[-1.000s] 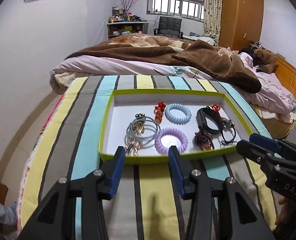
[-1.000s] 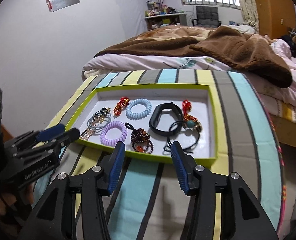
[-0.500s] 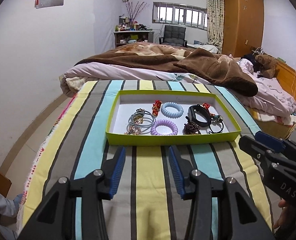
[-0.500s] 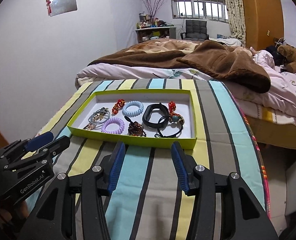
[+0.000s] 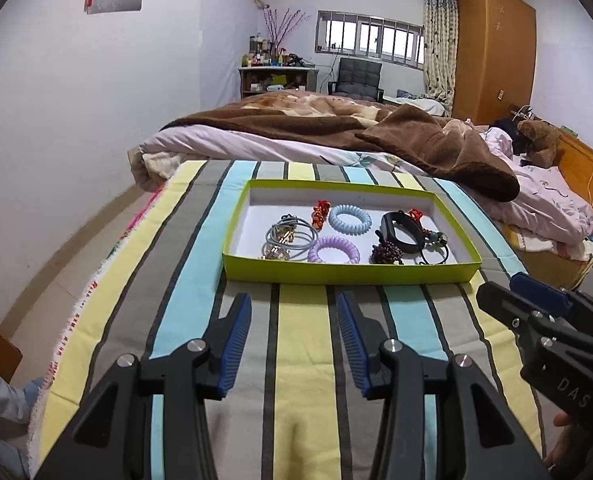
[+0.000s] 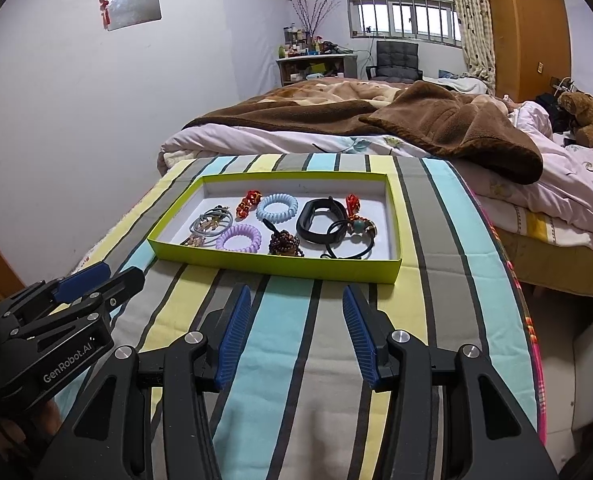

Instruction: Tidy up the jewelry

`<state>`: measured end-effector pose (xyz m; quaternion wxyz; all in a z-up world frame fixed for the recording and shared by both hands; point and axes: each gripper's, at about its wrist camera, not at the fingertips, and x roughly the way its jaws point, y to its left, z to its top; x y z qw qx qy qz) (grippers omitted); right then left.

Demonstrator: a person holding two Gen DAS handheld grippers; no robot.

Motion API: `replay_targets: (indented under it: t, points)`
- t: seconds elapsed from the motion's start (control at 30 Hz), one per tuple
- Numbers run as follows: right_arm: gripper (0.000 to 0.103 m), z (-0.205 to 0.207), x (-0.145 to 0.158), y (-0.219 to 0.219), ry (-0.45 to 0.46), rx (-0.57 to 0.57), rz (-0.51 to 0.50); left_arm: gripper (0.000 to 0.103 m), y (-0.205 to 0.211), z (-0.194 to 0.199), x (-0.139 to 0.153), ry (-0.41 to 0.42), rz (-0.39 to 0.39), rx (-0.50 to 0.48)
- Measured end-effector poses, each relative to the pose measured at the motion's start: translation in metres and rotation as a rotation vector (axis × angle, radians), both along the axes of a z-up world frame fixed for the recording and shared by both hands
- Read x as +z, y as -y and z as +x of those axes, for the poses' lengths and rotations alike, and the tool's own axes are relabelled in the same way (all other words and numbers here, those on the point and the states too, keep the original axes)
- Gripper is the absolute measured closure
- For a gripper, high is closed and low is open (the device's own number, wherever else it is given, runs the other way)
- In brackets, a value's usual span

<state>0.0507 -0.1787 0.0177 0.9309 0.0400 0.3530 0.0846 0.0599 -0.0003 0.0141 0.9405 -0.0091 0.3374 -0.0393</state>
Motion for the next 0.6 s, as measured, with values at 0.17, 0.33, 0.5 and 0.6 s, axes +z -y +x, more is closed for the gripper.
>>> replay_targets:
  t: [0.17, 0.33, 0.5, 0.6]
  points:
    - [0.054, -0.0009, 0.0005, -0.0001, 0.003, 0.004, 0.0, 0.056, -0.0014, -0.0019, 0.0012, 0.002, -0.019, -0.003]
    - [0.054, -0.0009, 0.0009, -0.0003, 0.002, 0.003, 0.001, 0.056, -0.002, -0.0022, 0.0018, 0.003, -0.017, -0.003]
    - [0.054, -0.0026, 0.0024, -0.0005, 0.006, 0.004, 0.0, 0.056, -0.0015, -0.0022, 0.0023, 0.002, -0.011, -0.002]
    - [0.054, -0.0028, 0.0028, -0.0008, 0.004, 0.005, 0.0, 0.056, -0.0008, -0.0023, 0.0022, 0.003, -0.009, -0.003]
